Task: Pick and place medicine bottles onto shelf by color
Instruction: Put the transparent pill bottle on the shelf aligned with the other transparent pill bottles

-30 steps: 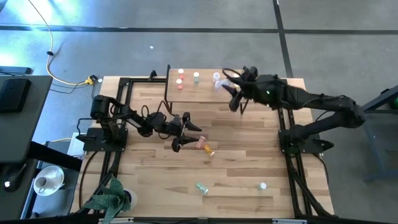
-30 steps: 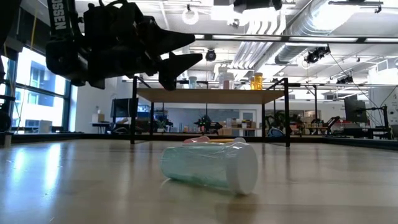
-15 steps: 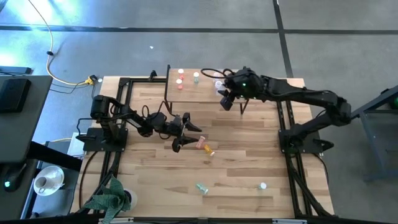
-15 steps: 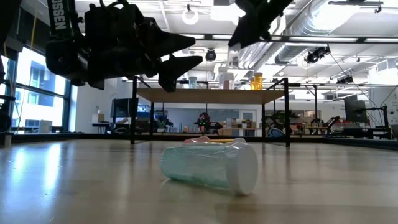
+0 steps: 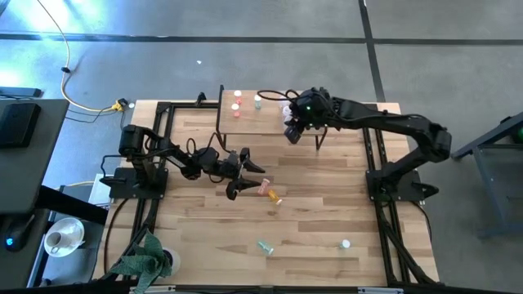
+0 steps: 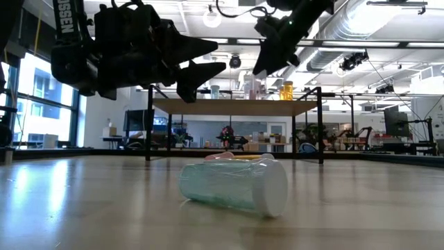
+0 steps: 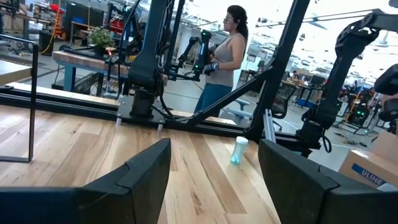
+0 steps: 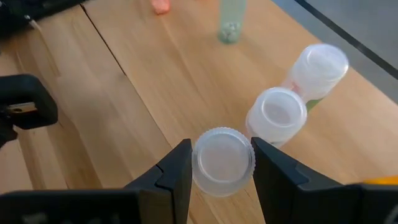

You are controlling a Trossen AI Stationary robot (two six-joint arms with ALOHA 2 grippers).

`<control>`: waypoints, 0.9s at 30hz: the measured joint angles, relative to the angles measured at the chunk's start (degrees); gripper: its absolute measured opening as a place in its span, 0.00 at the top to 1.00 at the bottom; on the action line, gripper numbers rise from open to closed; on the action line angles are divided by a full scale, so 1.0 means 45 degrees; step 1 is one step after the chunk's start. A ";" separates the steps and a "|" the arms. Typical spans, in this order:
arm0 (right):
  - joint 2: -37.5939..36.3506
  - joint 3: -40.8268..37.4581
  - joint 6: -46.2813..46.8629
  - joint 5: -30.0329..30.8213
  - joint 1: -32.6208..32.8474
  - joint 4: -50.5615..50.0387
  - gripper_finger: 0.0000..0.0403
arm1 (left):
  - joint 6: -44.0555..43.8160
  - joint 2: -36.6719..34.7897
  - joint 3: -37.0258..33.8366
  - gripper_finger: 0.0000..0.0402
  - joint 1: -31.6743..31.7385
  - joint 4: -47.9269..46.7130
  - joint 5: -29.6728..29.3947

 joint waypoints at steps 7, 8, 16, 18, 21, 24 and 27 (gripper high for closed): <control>0.0355 0.0000 -0.0042 0.0311 0.0010 0.0007 0.69 | 0.0000 0.0000 0.0000 0.42 0.0000 0.0002 0.0000; 0.0355 0.0000 -0.0039 0.0350 0.0005 0.0022 0.69 | 0.0000 0.0000 0.0000 0.42 0.0000 0.0002 -0.0001; 0.0405 0.0000 -0.0039 0.0449 -0.0034 0.0123 0.69 | 0.0000 0.0000 0.0000 0.42 0.0000 0.0002 0.0001; 0.0461 0.0000 -0.0044 0.0408 -0.0034 0.0165 0.69 | 0.0000 0.0000 0.0000 0.42 0.0000 0.0002 0.0004; 0.0520 0.0000 -0.0042 0.0355 -0.0034 0.0406 0.69 | 0.0000 0.0000 0.0000 0.42 0.0000 0.0002 0.0004; 0.0520 0.0000 -0.0044 0.0359 -0.0049 0.0332 0.69 | 0.0000 0.0000 0.0000 0.42 0.0000 -0.0002 0.0004; 0.0520 0.0000 -0.0077 0.0359 -0.0049 0.0185 0.69 | 0.0000 0.0000 0.0000 0.42 0.0000 -0.0003 0.0004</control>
